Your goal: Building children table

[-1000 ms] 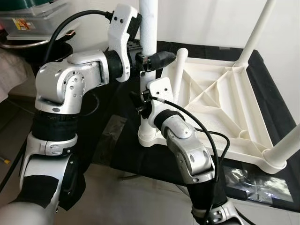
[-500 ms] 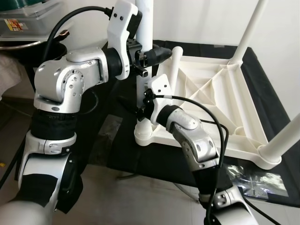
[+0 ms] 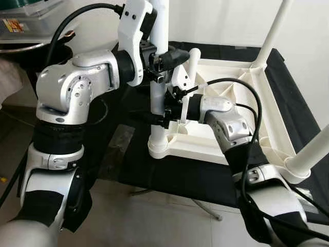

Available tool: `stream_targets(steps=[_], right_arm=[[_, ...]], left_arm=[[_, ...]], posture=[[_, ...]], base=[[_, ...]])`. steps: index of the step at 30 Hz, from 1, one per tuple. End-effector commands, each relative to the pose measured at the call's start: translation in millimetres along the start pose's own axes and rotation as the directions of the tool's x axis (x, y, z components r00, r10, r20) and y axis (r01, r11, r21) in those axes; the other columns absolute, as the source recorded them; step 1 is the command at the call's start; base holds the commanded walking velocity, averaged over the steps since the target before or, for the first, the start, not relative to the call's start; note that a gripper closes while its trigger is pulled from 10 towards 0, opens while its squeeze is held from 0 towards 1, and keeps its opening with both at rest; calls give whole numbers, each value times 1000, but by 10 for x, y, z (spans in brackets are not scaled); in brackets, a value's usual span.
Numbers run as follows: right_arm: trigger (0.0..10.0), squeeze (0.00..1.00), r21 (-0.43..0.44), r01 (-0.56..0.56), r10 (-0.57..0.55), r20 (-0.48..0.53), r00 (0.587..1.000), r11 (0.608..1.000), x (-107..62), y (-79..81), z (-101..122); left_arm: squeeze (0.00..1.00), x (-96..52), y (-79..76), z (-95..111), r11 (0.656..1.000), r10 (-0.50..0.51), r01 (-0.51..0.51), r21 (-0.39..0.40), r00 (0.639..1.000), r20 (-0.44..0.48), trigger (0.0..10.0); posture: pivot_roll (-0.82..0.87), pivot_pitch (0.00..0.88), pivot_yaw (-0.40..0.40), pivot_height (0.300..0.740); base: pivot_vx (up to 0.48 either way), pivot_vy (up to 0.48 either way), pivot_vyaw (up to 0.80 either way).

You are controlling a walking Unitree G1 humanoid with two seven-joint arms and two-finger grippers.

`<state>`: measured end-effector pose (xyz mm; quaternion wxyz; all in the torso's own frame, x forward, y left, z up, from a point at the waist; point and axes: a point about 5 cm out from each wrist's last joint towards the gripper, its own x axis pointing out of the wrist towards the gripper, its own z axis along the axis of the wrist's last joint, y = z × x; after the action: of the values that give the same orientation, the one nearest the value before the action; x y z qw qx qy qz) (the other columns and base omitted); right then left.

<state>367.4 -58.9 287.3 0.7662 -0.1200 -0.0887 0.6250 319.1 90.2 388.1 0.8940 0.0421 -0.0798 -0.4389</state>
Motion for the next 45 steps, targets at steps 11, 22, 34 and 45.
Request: stream_targets(steps=[11, 22, 34, 45], right_arm=[[0, 0, 89, -109, 103, 70, 992, 990, 17, 65, -167], [0, 0, 79, -26, 19, 92, 996, 997, -101, 21, -190], [0, 0, 191, 784, -767, -170, 619, 591, -108, 546, -654], [0, 0, 268, 799, -787, -179, 590, 538, 156, 674, -755]], left_arm=[[0, 6, -76, -81, 999, -34, 34, -1, 998, -61, 10000], [1000, 9, -14, -78, 1000, 9, -9, -12, 999, -42, 10000], [0, -590, 219, -115, 999, 43, -39, 37, 993, -112, 10000], [0, -1307, 421, -157, 972, 234, -229, 62, 966, -107, 10000]], posture=[[130, 196, -1, 740], [111, 192, 9, 740], [77, 195, -2, 740], [90, 138, -29, 740]], base=[[0, 0, 0], [0, 0, 0], [0, 0, 0], [0, 0, 0]])
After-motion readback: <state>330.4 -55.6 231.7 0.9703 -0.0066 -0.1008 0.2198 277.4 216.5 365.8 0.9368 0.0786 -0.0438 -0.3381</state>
